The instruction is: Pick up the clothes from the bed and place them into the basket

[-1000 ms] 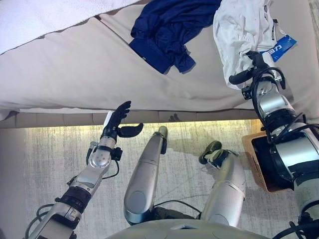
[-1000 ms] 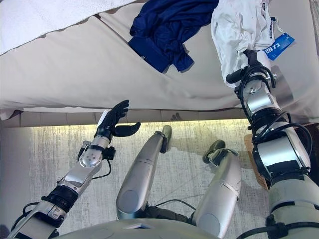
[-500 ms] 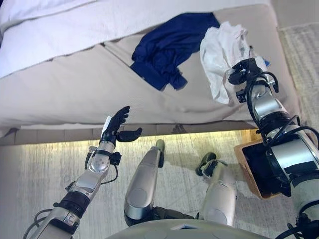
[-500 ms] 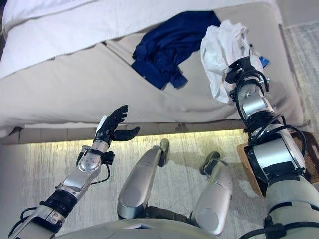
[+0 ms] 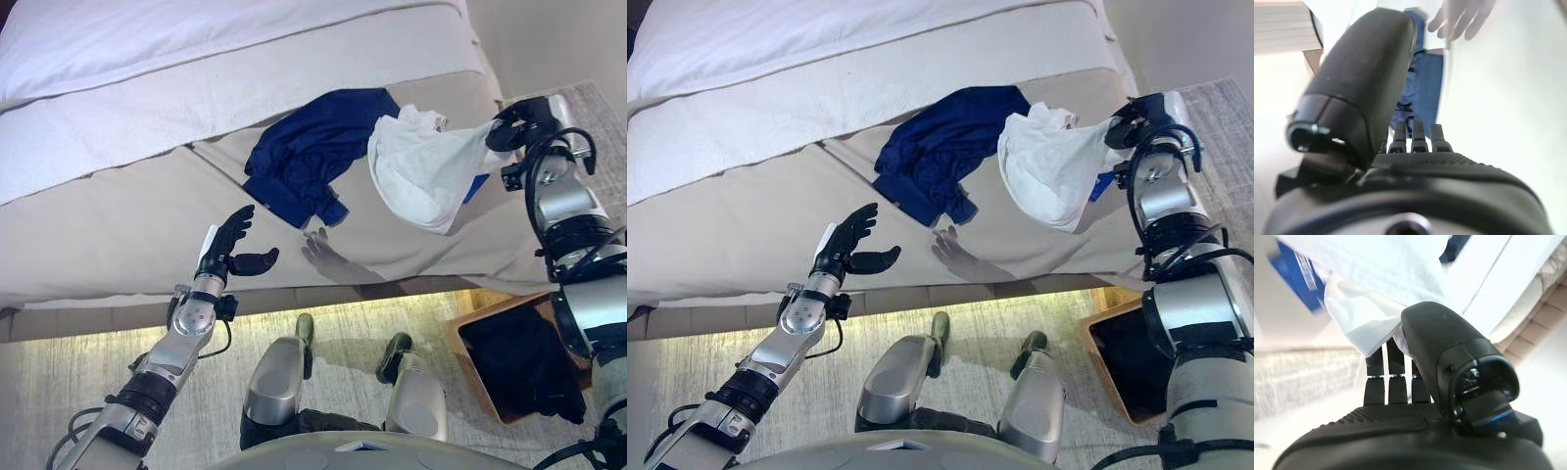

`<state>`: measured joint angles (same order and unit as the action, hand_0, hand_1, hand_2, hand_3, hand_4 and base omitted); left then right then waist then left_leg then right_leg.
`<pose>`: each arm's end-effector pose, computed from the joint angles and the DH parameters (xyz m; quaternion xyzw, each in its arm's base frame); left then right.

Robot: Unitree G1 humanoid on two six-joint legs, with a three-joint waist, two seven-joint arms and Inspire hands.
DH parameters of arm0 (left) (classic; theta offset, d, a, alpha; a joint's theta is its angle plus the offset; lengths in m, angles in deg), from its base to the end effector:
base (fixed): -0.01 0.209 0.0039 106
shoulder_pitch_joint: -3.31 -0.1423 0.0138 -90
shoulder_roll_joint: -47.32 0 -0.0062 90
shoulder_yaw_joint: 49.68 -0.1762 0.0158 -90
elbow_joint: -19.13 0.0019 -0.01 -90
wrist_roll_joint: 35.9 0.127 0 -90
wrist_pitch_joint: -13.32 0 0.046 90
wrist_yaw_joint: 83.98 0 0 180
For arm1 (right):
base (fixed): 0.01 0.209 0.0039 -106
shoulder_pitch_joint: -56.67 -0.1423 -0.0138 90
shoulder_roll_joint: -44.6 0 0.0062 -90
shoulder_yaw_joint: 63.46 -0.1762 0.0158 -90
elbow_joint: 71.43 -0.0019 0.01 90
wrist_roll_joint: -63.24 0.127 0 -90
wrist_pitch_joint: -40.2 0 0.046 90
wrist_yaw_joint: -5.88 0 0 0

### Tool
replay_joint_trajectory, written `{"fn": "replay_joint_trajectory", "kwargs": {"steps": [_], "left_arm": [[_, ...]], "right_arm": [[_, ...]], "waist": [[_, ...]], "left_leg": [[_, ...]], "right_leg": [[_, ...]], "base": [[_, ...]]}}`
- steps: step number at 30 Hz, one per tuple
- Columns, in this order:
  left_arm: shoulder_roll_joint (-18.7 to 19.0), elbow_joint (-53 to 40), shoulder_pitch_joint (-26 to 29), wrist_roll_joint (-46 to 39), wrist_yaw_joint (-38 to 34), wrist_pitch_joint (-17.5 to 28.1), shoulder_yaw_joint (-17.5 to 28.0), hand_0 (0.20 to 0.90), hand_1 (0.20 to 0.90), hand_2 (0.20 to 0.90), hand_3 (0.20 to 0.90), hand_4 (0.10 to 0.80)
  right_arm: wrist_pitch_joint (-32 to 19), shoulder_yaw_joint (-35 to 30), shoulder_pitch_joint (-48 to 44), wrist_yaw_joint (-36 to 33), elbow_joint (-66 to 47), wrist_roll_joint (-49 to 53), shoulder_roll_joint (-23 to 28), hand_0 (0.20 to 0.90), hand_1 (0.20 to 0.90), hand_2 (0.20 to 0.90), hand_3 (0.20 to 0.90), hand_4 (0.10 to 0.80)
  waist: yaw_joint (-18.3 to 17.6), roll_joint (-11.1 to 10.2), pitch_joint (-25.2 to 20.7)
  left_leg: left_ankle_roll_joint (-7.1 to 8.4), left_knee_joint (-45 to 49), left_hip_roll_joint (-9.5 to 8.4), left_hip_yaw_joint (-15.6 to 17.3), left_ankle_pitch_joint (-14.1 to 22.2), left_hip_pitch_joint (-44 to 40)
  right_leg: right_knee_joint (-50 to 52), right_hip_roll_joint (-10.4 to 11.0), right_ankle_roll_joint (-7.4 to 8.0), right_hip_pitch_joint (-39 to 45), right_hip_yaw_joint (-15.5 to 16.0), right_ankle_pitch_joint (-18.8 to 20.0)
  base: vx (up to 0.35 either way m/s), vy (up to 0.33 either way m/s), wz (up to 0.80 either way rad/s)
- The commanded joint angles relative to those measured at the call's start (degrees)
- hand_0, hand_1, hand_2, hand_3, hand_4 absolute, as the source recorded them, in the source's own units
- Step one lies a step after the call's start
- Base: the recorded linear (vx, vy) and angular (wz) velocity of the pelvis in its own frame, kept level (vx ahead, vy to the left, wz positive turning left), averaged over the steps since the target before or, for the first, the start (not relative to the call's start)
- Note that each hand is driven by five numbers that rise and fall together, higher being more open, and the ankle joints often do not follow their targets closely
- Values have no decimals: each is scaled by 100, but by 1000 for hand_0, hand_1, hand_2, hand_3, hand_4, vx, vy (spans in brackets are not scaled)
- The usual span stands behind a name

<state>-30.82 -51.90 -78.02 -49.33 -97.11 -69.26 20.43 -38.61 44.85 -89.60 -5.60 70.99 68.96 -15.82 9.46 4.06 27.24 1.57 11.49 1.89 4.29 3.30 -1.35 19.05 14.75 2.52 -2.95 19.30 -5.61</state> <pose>0.2087 0.1980 0.0293 0.1617 0.0572 -0.0087 0.9851 0.3165 -0.2929 0.2019 -0.3495 0.0424 -0.2405 0.9046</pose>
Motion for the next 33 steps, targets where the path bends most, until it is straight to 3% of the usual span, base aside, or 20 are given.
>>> {"fn": "replay_joint_trajectory", "kwargs": {"steps": [1, 5, 14, 22, 33], "left_arm": [[199, -140, -173, 136, -56, 365, 24, 900, 900, 900, 900, 800], [208, -48, -217, 198, -74, 374, -4, 900, 900, 900, 900, 800], [324, 124, -213, 246, 11, 360, 10, 900, 900, 900, 900, 800], [327, 454, -21, 266, -9, 556, -173, 900, 900, 900, 900, 800], [310, 630, 175, 485, 315, 632, -353, 900, 900, 900, 900, 800]], "right_arm": [[-672, 198, -170, -505, -420, -6, 327, 300, 300, 300, 200, 100], [-781, 172, -170, -668, -685, 23, 475, 300, 300, 300, 200, 100], [-679, 140, -535, -947, -1451, 83, 1396, 300, 300, 300, 200, 100], [-753, 115, -1113, -1189, -1645, 498, 2054, 300, 300, 300, 200, 100], [-462, -252, -930, -1416, -1826, 697, 2715, 300, 300, 300, 200, 100]], "waist": [[-35, -322, -1042], [-111, -385, -1230], [-387, -592, -1745], [-746, -712, -1961], [-1314, -741, -2121]], "left_leg": [[-41, 390, 33, 167, 432, 339], [-5, -154, 24, 167, 214, 129], [34, -1020, 45, 352, -17, -349], [47, -1216, 70, 685, 58, -605], [10, -1225, 119, 1091, 233, -856]], "right_leg": [[-777, -316, -55, 412, -167, 127], [-1166, -400, 34, 525, -183, 313], [-1840, -590, 233, 761, -335, 630], [-2226, -664, 360, 816, -542, 853], [-2346, -823, 425, 737, -1055, 932]], "base": [[-17, -13, 8], [-24, -13, 3], [8, -4, 1], [10, 10, -23], [20, 17, -35]]}}
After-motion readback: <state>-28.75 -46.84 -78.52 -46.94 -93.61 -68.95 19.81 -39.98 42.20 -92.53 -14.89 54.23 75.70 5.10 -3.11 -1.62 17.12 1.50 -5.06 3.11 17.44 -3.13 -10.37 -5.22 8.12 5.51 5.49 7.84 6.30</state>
